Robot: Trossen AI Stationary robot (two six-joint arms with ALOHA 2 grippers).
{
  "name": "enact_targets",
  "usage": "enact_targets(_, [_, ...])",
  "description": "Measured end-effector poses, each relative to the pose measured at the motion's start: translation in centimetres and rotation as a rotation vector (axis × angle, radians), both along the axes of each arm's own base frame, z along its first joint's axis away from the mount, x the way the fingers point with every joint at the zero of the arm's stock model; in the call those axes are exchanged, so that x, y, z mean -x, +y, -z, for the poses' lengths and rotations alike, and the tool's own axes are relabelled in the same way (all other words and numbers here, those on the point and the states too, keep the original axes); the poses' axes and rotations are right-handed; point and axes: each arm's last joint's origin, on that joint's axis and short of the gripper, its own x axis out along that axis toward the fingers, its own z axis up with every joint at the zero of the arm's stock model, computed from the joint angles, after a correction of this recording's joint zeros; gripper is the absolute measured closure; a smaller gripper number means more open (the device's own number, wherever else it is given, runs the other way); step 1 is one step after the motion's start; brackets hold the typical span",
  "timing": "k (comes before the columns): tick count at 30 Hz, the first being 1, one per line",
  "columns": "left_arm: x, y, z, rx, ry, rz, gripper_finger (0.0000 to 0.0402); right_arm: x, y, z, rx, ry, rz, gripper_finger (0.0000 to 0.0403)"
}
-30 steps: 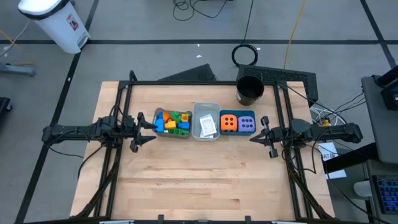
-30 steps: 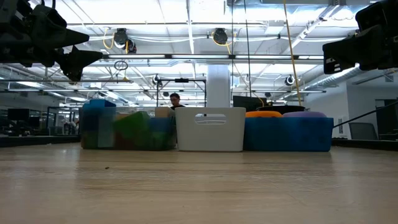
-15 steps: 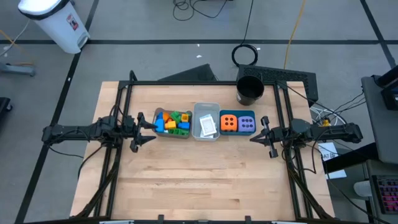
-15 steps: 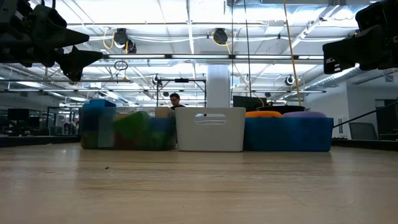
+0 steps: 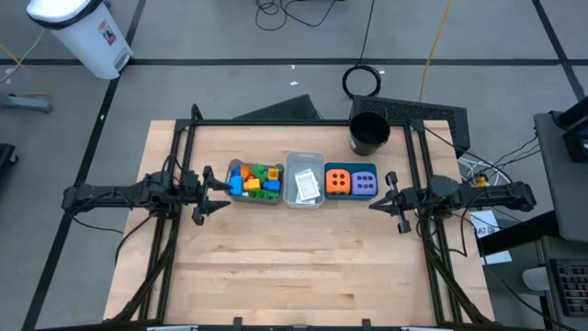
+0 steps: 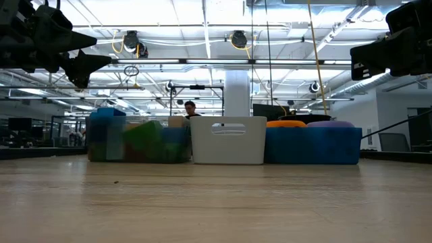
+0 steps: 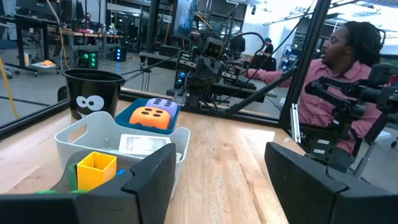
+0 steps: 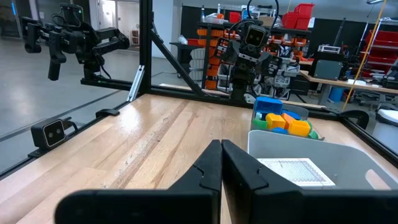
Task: Pick & Place Toys
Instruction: Return to Home Position
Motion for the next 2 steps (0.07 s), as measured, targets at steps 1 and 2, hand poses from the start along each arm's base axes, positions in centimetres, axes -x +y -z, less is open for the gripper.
enact_targets(1, [0.00,0.00,0.01,0.000,0.000,0.000,0.0146,0.00,0.00,0.00,0.000,0.000,0.000,0.0401])
enact_targets(2, [0.00,0.00,0.01,0.000,0.000,0.000,0.0146,0.00,0.00,0.00,0.000,0.000,0.000,0.0401])
